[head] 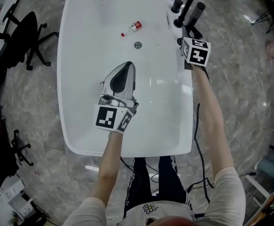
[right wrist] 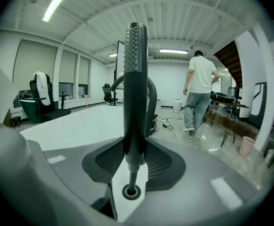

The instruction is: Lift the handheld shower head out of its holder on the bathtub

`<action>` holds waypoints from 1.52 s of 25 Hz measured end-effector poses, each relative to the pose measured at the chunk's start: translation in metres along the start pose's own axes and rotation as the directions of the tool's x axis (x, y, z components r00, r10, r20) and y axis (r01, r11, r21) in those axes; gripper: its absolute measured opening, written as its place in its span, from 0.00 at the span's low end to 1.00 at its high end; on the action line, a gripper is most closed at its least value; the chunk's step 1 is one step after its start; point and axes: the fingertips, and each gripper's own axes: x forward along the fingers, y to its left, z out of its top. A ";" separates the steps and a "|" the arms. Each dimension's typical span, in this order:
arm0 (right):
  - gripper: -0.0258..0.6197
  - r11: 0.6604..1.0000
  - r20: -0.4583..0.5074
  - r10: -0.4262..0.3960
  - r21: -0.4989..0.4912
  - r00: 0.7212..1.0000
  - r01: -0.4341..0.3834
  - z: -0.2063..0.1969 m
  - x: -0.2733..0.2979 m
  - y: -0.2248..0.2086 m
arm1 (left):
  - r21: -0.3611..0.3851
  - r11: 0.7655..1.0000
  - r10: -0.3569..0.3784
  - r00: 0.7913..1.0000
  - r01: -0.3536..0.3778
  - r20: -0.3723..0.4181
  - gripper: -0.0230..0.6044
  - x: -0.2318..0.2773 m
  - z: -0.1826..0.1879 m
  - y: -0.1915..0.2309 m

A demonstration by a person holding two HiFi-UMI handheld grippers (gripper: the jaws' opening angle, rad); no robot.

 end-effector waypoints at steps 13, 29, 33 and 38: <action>0.27 1.000 0.241 0.002 -0.022 0.970 0.004 0.246 -0.157 0.025 | 0.075 0.996 0.044 0.991 -0.053 0.127 0.04 -0.026 0.221 -0.026; 0.27 0.999 0.490 0.033 -0.033 0.871 -0.020 0.363 -0.433 0.070 | 0.113 0.992 -0.072 0.981 0.052 0.182 0.04 -0.086 0.339 -0.139; 0.27 0.997 0.514 0.072 -0.058 0.855 -0.049 0.334 -0.480 0.102 | 0.121 0.990 -0.094 0.985 0.077 0.144 0.04 -0.114 0.331 -0.153; 0.27 0.991 0.518 0.122 -0.020 0.847 -0.130 0.284 -0.525 0.137 | 0.058 0.995 -0.091 0.988 0.084 0.126 0.04 -0.146 0.302 -0.149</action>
